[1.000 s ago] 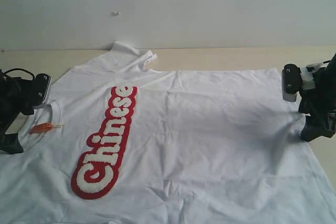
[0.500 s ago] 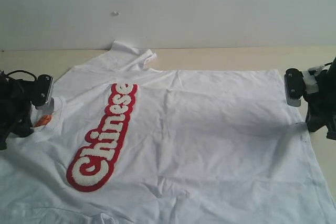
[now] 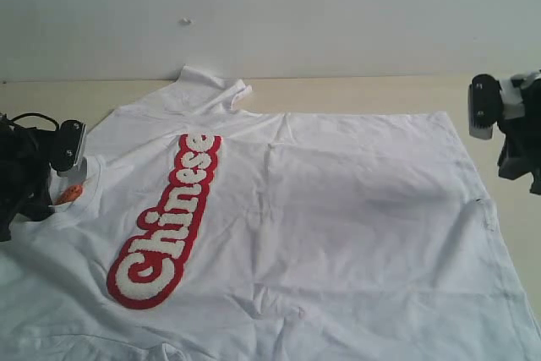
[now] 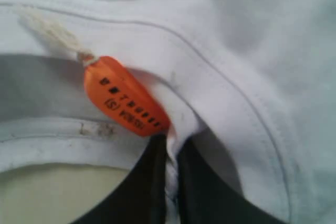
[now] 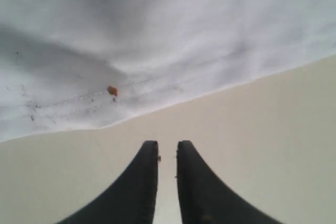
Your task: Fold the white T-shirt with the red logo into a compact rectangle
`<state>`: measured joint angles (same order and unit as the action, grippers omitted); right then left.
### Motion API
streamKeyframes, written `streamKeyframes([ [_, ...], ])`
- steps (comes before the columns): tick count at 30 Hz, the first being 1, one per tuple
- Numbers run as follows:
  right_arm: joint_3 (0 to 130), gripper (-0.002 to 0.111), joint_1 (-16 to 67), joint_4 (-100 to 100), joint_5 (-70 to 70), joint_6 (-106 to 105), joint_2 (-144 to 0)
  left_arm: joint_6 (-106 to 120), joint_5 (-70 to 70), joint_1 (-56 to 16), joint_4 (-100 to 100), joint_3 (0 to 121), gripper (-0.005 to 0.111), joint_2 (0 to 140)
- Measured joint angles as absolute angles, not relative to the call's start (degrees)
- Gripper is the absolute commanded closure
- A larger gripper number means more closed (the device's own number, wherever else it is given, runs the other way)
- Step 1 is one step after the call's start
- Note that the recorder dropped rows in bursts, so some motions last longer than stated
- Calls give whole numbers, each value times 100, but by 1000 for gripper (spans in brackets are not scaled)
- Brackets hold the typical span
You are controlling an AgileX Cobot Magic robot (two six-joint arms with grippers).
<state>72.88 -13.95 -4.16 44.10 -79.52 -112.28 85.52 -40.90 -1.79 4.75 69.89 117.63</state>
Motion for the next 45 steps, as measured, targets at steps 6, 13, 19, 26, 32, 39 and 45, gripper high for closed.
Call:
streamKeyframes([
  [6, 7288, 31, -1395, -1370, 4478, -7935, -10857, 8552, -4090, -179, 475, 6989, 107, 11763],
  [13, 6718, 61, -1340, -2405, 4455, -9790, -11048, 8552, -4090, -179, 475, 6989, 107, 11763],
  [19, 6515, 93, -1338, -1986, 4096, -9568, -11291, 8552, -4090, -179, 475, 6989, 107, 11763],
  [26, 6515, 101, -1338, -1739, 3914, -9467, -11065, 8552, -4090, -179, 475, 6989, 107, 11763],
  [32, 6515, 101, -1338, -1757, 3770, -9237, -11041, 8552, -4090, -179, 475, 6989, 107, 11763],
  [39, 6515, 101, -1338, -1483, 3222, -8694, -10969, 8552, -4090, -179, 475, 6989, 107, 11763],
  [45, 6515, 41, -1338, -1695, 3656, -8679, -10955, 8552, -4090, -179, 475, 6989, 107, 11763],
])
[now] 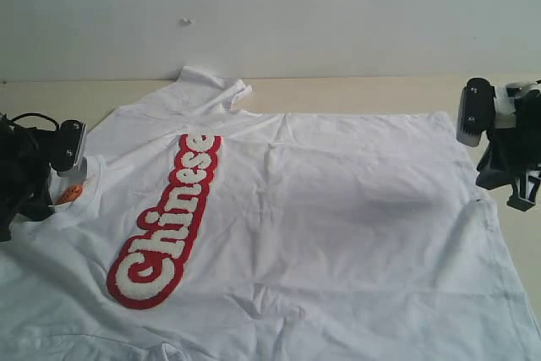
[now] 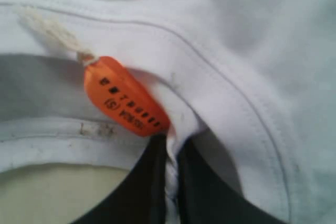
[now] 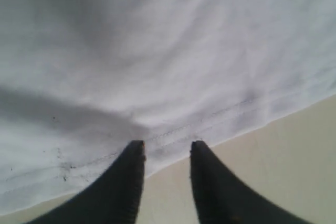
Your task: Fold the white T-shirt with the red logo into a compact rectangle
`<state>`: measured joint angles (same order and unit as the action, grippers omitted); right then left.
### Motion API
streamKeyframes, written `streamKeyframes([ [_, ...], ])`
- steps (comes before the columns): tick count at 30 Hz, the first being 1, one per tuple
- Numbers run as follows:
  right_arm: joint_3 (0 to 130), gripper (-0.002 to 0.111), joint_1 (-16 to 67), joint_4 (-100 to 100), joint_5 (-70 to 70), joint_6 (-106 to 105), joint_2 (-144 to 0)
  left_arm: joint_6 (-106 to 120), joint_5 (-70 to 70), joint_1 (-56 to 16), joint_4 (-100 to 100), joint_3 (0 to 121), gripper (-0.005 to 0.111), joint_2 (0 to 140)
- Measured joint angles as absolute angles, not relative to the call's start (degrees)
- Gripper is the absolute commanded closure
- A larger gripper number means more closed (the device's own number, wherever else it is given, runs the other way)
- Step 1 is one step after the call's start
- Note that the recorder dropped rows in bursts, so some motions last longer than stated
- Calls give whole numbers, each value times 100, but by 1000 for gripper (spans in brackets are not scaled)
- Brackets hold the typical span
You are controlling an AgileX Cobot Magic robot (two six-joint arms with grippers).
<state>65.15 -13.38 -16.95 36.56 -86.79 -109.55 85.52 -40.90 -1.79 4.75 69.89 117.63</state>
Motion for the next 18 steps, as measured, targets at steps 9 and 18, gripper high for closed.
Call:
streamKeyframes([
  [9, 6515, 40, -838, -590, 3633, -8837, -11162, 8552, -4101, -179, 475, 6989, 107, 11763],
  [18, 6533, 22, -743, 273, 3467, -7921, -11428, 8552, -4112, -179, 485, 7000, 107, 11763],
])
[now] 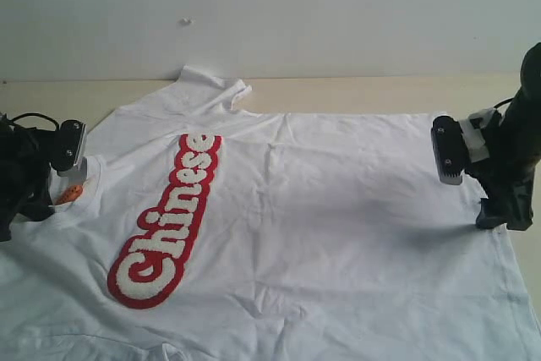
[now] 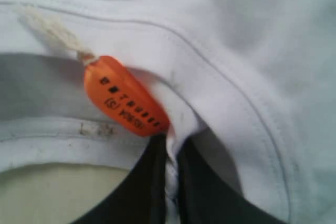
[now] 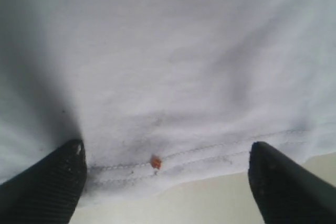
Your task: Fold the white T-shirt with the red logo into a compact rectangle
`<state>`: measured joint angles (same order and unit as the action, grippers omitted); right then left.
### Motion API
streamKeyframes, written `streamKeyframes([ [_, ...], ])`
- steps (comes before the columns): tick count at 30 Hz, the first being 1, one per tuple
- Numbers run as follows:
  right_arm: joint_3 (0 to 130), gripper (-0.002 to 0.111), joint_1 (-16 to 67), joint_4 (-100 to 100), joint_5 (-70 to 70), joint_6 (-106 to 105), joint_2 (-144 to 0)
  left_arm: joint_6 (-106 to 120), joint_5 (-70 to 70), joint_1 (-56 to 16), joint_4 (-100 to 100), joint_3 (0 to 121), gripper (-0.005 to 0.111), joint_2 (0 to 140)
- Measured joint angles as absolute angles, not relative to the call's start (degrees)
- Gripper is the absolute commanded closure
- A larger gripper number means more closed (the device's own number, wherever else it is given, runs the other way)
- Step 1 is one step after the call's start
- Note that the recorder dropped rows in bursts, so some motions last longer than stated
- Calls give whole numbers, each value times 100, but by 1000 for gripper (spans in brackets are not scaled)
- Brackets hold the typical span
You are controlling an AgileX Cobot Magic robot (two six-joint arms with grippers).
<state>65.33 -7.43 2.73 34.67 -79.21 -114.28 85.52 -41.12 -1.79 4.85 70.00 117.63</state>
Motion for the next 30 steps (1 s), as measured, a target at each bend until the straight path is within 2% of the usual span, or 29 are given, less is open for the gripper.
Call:
streamKeyframes([
  [5, 6539, 16, -739, 361, 3376, -7702, -11428, 8552, -4112, -179, 485, 7000, 107, 11763],
  [30, 6702, 16, -717, 555, 3670, -7472, -11684, 8552, -4112, -179, 485, 7000, 107, 11771],
])
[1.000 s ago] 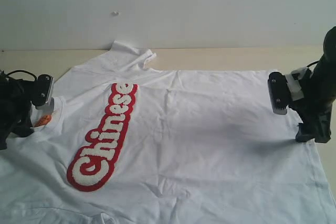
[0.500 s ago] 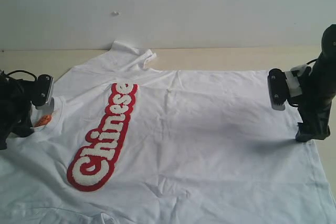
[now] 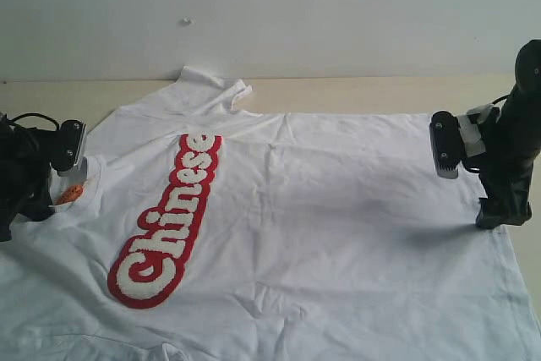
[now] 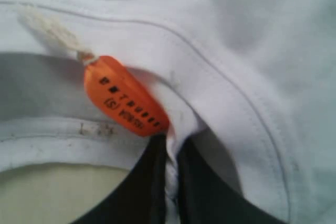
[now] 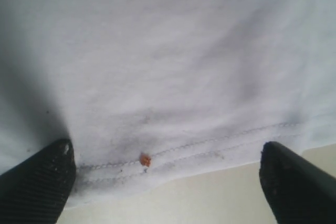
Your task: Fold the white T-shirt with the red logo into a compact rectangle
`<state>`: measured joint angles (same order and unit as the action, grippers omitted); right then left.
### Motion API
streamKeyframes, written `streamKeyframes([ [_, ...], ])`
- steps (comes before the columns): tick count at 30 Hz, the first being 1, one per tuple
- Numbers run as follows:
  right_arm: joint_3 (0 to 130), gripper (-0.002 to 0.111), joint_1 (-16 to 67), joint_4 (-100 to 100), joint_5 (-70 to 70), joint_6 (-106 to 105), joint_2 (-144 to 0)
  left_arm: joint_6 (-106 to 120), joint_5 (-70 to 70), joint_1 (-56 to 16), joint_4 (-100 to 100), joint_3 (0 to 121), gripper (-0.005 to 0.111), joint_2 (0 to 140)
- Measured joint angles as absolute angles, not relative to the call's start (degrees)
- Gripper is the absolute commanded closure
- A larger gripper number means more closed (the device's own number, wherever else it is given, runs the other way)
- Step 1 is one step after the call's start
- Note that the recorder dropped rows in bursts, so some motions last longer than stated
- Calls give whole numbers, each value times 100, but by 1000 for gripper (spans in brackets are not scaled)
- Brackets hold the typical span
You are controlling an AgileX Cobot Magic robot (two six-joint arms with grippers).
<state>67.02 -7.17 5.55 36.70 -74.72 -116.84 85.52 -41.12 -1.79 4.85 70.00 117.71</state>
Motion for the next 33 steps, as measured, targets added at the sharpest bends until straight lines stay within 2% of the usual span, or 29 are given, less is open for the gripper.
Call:
streamKeyframes([
  [16, 6775, 16, -717, 471, 4440, -8115, -11765, 8552, -4112, -179, 485, 7000, 107, 11771],
  [33, 6775, 16, -764, 207, 4674, -7534, -11776, 8552, -4125, -179, 485, 7000, 107, 11771],
])
